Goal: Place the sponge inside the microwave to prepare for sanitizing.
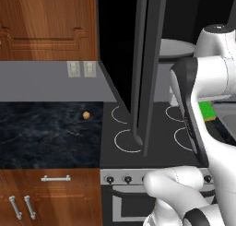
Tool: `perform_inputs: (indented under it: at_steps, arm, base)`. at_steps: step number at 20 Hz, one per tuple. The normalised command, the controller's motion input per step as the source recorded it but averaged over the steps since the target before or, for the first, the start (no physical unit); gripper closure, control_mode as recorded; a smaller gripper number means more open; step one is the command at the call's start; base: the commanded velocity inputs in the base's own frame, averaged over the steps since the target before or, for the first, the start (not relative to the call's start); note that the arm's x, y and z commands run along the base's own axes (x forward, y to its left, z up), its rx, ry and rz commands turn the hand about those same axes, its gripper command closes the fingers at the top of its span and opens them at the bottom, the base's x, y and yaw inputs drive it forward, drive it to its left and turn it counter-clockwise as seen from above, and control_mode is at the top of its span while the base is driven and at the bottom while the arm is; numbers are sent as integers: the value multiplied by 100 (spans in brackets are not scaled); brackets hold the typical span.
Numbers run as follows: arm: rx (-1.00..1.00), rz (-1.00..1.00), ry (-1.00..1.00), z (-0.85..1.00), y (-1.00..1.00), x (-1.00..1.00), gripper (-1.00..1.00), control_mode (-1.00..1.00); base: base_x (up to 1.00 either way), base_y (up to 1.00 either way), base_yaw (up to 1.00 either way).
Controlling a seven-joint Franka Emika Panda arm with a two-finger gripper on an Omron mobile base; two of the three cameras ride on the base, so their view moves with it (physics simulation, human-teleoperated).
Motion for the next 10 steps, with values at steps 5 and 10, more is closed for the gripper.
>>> perform_inputs:
  at_steps: [5,10]
  arm:
    - [0,0,-15,64,-39,2,100,-100]
    - [2,0,-4,61,-39,37,100,-100]
  base:
    - [0,0,0]
    - [0,0,0]
